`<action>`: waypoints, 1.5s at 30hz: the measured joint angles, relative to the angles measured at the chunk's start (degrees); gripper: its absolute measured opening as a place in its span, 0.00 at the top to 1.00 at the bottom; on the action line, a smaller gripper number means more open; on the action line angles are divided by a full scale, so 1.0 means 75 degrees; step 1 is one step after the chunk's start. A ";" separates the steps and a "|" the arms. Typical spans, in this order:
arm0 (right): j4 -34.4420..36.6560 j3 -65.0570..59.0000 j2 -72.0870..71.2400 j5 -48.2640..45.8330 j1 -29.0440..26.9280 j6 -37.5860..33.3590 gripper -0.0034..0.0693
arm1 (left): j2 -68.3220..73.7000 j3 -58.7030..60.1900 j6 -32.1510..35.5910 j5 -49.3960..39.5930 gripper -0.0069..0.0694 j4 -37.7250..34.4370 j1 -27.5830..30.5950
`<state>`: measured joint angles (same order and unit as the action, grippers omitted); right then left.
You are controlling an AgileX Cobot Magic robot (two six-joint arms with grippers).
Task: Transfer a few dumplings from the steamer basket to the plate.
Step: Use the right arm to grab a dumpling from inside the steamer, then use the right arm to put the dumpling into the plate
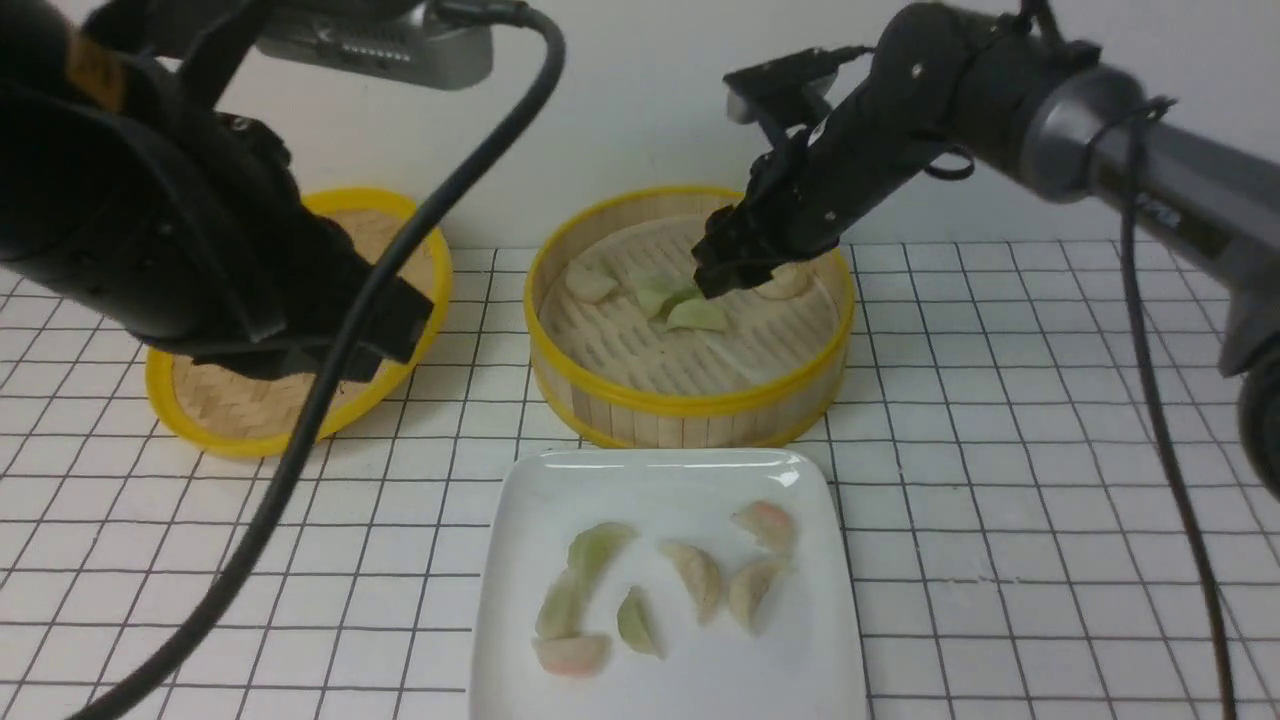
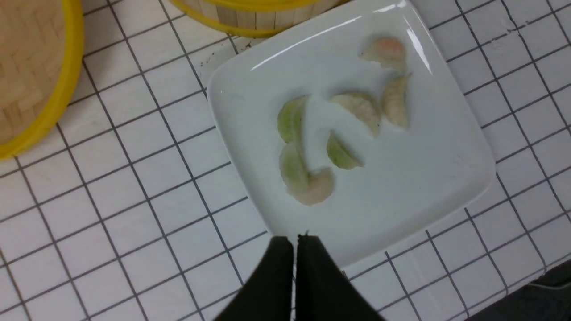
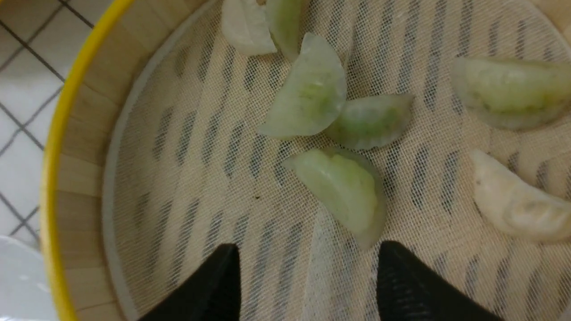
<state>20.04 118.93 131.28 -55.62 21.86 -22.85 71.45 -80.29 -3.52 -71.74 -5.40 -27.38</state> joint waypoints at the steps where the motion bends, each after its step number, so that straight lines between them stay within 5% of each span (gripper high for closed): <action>1: -0.0026 0.0000 0.0189 0.0266 0.0055 -0.0053 0.37 | -0.0234 0.0163 -0.0029 0.0000 0.92 0.0005 0.0000; 8: -0.0059 0.0000 0.0811 0.1286 0.0182 -0.0130 0.36 | -0.0693 0.0481 -0.0067 -0.0027 0.92 0.0027 0.0000; 19: -0.0341 0.0060 0.1098 0.1493 0.0191 -0.0062 0.68 | -0.0717 0.0705 -0.0067 -0.0021 0.92 0.0027 0.0000; 33: -0.0989 0.0760 -0.0443 -0.1991 0.0191 0.1105 0.69 | -0.0739 0.1006 -0.0067 -0.0021 0.92 -0.0112 0.0000; 45: -0.0089 -0.3943 -0.3213 -0.2024 0.0455 0.1544 0.69 | -0.0739 0.1006 -0.0023 -0.0021 0.92 -0.0449 0.0000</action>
<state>19.37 89.36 107.18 -70.80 25.28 -11.27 65.91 -72.74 -3.70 -71.90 -8.76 -27.38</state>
